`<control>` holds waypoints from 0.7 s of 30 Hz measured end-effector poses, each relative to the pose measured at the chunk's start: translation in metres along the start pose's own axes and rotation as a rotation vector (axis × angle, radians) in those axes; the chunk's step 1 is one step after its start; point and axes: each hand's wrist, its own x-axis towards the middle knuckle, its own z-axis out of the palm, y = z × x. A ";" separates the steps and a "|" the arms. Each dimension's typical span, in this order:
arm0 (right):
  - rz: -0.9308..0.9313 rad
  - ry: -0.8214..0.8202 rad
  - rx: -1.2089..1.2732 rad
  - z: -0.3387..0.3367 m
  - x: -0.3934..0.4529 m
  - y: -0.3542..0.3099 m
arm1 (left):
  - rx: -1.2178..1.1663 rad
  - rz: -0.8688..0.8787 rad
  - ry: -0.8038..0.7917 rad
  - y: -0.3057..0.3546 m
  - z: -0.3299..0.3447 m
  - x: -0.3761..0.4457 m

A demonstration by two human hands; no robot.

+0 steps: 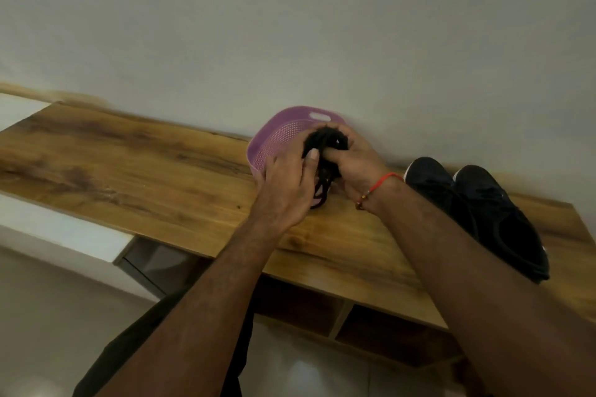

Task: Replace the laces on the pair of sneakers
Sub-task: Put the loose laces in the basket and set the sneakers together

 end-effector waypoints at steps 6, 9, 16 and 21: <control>-0.049 0.141 -0.173 0.008 0.084 -0.011 | 0.168 -0.223 -0.092 -0.018 0.003 0.001; -0.075 0.101 -0.580 0.000 0.120 0.001 | 0.382 -0.177 -0.145 -0.023 0.009 0.001; -0.136 -0.028 -1.149 -0.006 0.161 0.021 | 0.422 -0.208 -0.178 -0.018 0.021 0.004; 0.008 -0.219 -1.522 -0.012 0.170 0.024 | 0.456 -0.206 -0.204 -0.019 0.022 0.002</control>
